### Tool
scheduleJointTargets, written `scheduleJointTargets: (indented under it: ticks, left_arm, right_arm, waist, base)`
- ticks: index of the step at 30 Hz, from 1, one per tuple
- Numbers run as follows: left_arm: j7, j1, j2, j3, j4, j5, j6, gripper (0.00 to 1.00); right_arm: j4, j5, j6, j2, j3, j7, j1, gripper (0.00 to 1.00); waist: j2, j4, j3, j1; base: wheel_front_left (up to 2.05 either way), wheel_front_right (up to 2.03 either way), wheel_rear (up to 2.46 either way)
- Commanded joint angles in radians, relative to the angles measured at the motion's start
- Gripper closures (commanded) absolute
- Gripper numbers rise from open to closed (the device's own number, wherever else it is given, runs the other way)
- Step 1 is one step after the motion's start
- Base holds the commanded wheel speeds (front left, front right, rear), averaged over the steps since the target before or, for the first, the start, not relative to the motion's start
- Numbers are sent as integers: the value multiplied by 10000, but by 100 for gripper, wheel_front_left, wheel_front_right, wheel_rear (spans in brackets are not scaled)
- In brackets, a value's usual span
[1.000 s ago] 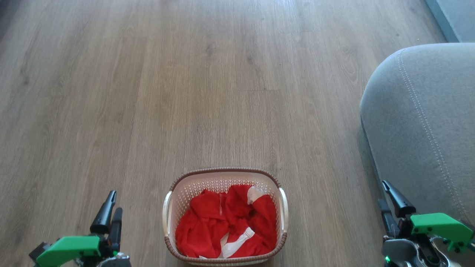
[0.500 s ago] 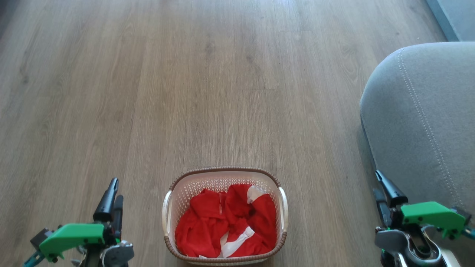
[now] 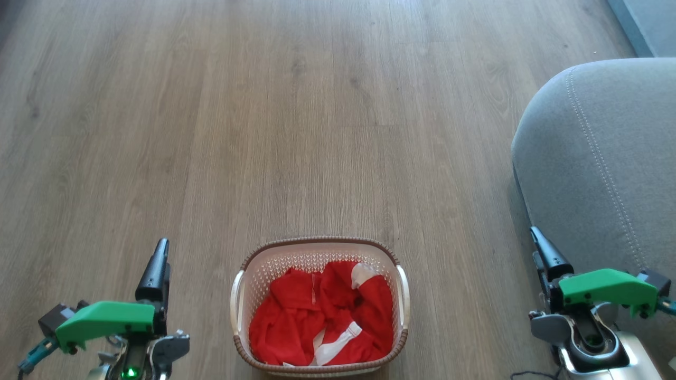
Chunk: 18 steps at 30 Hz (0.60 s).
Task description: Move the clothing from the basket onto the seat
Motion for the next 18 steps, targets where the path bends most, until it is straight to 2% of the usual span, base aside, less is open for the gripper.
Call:
scheduleJointTargets:
  ticks: [1,10,18]
  left_arm:
    - [-105,-642,244,27,-255,217,-22,0]
    - [-369,-883,326,-53,-211,1309,-27,0]
    - [-604,-1056,432,-102,-205,2759,-32,0]
  right_arm:
    - [-275,-212,20,-271,131,-110,-594,0]
    - [-187,-1233,25,-489,601,-374,-894,0]
    - [-63,-2278,29,-687,1068,-609,-1175,0]
  waist:
    - [0,-2,3,0]
    - [0,-11,38,0]
    - [0,-21,77,0]
  base:
    - [0,0,0]
    - [0,0,0]
    - [0,0,0]
